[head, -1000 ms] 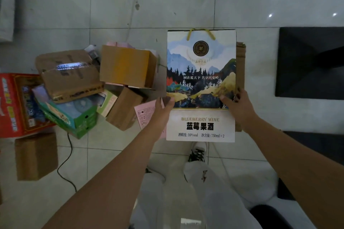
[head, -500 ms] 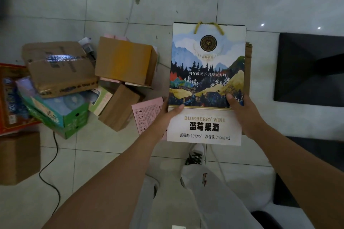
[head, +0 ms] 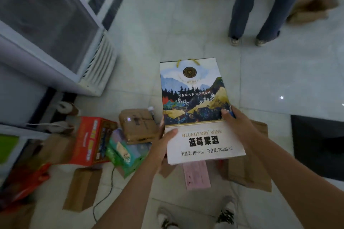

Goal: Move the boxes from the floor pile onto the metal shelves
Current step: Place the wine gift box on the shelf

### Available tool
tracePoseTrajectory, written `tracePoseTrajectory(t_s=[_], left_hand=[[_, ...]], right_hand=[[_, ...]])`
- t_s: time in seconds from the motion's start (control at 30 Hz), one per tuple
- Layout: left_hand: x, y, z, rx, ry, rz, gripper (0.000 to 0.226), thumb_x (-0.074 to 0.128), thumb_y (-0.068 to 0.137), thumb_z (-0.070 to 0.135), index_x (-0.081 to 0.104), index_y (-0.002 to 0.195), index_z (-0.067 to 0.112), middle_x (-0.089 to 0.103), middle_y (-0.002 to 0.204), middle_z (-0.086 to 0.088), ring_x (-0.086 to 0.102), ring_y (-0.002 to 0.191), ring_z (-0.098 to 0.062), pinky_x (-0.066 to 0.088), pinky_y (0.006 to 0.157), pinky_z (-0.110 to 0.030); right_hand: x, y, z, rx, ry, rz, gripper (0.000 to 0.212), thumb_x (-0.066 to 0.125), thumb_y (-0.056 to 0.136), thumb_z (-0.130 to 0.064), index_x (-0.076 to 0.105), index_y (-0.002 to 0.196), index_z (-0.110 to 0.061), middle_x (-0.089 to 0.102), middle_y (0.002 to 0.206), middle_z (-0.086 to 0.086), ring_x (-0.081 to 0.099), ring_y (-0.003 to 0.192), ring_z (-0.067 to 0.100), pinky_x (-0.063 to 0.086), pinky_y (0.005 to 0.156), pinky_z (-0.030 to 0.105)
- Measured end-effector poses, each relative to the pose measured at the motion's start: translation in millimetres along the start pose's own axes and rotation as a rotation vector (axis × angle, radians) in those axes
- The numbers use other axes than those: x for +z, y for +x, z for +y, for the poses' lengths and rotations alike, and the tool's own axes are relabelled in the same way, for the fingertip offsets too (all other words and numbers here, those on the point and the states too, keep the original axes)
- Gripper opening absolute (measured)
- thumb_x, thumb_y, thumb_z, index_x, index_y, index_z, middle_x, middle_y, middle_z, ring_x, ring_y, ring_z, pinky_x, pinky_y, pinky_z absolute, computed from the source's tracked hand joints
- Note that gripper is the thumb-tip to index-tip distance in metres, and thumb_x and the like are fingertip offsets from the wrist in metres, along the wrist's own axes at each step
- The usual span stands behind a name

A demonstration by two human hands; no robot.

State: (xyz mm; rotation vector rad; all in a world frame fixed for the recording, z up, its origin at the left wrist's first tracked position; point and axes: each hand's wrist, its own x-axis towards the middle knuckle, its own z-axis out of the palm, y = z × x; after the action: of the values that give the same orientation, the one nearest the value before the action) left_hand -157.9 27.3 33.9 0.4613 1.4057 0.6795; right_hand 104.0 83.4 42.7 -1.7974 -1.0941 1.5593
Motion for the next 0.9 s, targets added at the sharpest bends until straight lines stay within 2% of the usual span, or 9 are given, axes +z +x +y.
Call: tracePoseTrajectory(t_s=[0.13,0.2,0.27,0.43,0.53,0.6,0.73,0.8,0.9], left_hand=[[-48.1,-90.5,84.3,0.108,-0.055,0.170,0.047,0.069,0.087,0.035,0.060,0.127,0.013,0.072,0.113,-0.016,0.068,0.106,-0.038,0.050,0.097,-0.057],[-74.9,-135.7,127.8,0.189,-0.073,0.229,0.047,0.066,0.090,0.036,0.059,0.129,0.011,0.072,0.113,-0.017,0.070,0.103,-0.037,0.055,0.091,-0.053],[-102.1,-183.6,168.5,0.235,-0.150,0.252,0.046,0.064,0.090,0.040,0.063,0.125,0.009,0.072,0.112,-0.020,0.069,0.101,-0.035,0.055,0.088,-0.047],[-147.0,-306.2,219.8,0.353,-0.461,0.238,0.049,0.061,0.090,0.042,0.062,0.128,0.011,0.065,0.127,-0.020,0.061,0.119,-0.039,0.037,0.111,-0.057],[-155.4,-373.6,223.9,0.434,-0.537,0.299,0.044,0.057,0.092,0.042,0.064,0.124,0.012,0.071,0.116,-0.018,0.071,0.100,-0.036,0.056,0.085,-0.049],[-165.8,-409.4,222.8,0.495,-0.558,0.422,0.044,0.057,0.092,0.043,0.065,0.123,0.012,0.073,0.110,-0.017,0.072,0.094,-0.034,0.059,0.073,-0.044],[-183.0,-465.3,209.7,0.593,-0.628,0.640,0.051,0.066,0.084,0.046,0.065,0.125,0.014,0.072,0.113,-0.017,0.066,0.109,-0.039,0.049,0.098,-0.057],[-188.8,-488.5,195.4,0.648,-0.680,0.681,0.055,0.068,0.079,0.048,0.065,0.124,0.016,0.071,0.116,-0.017,0.065,0.111,-0.040,0.045,0.101,-0.061],[-196.2,-519.8,172.5,0.730,-0.728,0.681,0.056,0.068,0.077,0.051,0.067,0.121,0.017,0.071,0.118,-0.015,0.067,0.110,-0.038,0.045,0.103,-0.059]], right_hand=[[43.6,-39.1,-119.3,-0.166,0.034,-0.143,0.025,0.049,0.101,-0.040,0.060,0.123,-0.034,0.074,0.107,0.001,0.074,0.085,0.019,0.060,0.073,0.038],[67.8,-62.8,-176.1,-0.223,0.076,-0.198,0.020,0.050,0.102,-0.035,0.063,0.116,-0.037,0.074,0.102,-0.004,0.073,0.083,0.015,0.059,0.070,0.034],[91.7,-88.6,-229.4,-0.269,0.130,-0.266,0.017,0.049,0.102,-0.033,0.064,0.109,-0.034,0.073,0.102,-0.005,0.072,0.090,0.018,0.060,0.080,0.040],[136.6,-157.4,-327.9,-0.377,0.231,-0.552,0.044,0.047,0.099,-0.048,0.058,0.133,-0.022,0.068,0.124,0.008,0.068,0.108,0.027,0.052,0.094,0.048],[157.7,-207.1,-358.7,-0.469,0.224,-0.742,0.046,0.036,0.098,-0.051,0.059,0.129,-0.027,0.070,0.122,0.000,0.067,0.110,0.017,0.053,0.085,0.035],[173.6,-236.0,-370.6,-0.552,0.165,-0.858,0.053,0.042,0.091,-0.063,0.053,0.134,-0.034,0.067,0.127,-0.007,0.065,0.114,0.012,0.055,0.084,0.030],[213.5,-277.1,-384.1,-0.689,0.078,-0.967,0.092,0.071,0.052,-0.084,0.048,0.133,-0.048,0.065,0.128,-0.014,0.062,0.119,0.014,0.051,0.098,0.045],[235.2,-296.1,-391.4,-0.735,0.074,-0.981,0.089,0.079,0.050,-0.076,0.054,0.128,-0.042,0.069,0.121,-0.013,0.065,0.113,0.012,0.051,0.096,0.042],[267.1,-322.6,-403.7,-0.759,0.057,-1.032,0.048,0.072,0.078,-0.046,0.057,0.122,-0.037,0.071,0.114,-0.010,0.067,0.101,0.010,0.054,0.085,0.034]])
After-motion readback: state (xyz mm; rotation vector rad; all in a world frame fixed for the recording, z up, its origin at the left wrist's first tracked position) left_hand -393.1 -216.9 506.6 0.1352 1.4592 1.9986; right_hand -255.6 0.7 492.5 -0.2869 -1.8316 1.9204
